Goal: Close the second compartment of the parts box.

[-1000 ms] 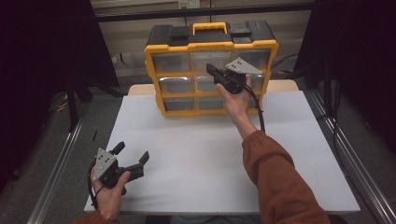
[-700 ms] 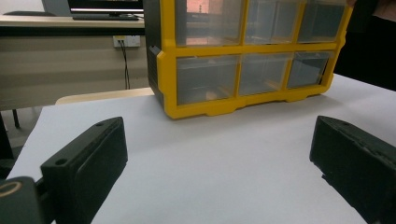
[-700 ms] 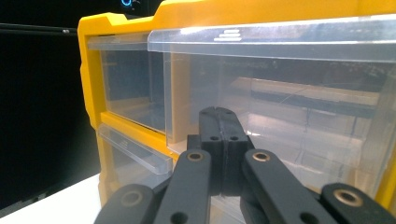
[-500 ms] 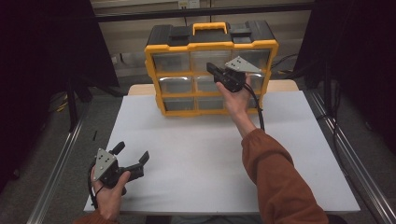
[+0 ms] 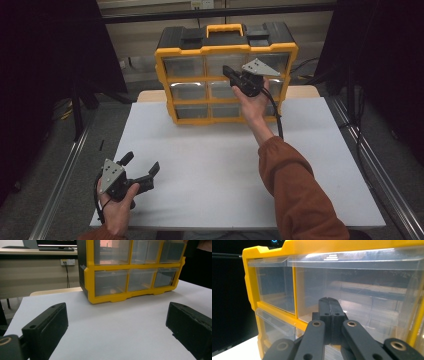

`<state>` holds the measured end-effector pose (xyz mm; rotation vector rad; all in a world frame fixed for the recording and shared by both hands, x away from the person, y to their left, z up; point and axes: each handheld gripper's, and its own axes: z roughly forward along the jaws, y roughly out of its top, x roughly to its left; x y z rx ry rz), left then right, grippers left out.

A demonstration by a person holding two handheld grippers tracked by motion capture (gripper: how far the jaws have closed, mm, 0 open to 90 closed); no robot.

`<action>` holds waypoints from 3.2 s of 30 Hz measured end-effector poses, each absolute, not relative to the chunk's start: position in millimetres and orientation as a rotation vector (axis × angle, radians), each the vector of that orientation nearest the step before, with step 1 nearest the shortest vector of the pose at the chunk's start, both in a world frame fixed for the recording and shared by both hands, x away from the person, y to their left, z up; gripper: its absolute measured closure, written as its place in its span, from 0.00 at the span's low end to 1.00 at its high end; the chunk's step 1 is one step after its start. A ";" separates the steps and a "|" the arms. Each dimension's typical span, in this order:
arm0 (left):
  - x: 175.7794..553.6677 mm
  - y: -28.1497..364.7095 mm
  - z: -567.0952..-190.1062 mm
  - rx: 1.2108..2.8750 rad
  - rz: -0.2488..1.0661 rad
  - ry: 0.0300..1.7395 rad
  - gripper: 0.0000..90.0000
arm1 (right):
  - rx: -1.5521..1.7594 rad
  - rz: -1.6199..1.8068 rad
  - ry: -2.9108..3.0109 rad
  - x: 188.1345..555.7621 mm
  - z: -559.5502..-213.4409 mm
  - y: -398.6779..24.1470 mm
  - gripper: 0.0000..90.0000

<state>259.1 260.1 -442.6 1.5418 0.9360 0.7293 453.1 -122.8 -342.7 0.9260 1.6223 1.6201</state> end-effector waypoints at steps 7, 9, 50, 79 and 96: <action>259.0 261.0 -442.5 1.554 0.732 0.932 0.05 | 0.927 1.608 1.623 455.1 -343.4 -122.0 1.00; 259.4 260.4 -442.7 1.539 0.729 0.930 0.05 | 0.931 1.609 1.621 455.6 -343.6 -121.9 1.00; 259.9 261.4 -445.9 1.550 0.723 0.965 0.05 | 0.980 1.658 1.718 414.8 -372.6 -127.1 0.21; 259.7 262.4 -446.4 1.545 0.713 0.974 0.05 | 1.058 1.583 1.717 344.4 -407.9 -184.7 0.00; 259.2 260.6 -447.6 1.556 0.710 0.968 0.05 | 1.050 1.505 1.740 302.4 -426.9 -209.3 0.02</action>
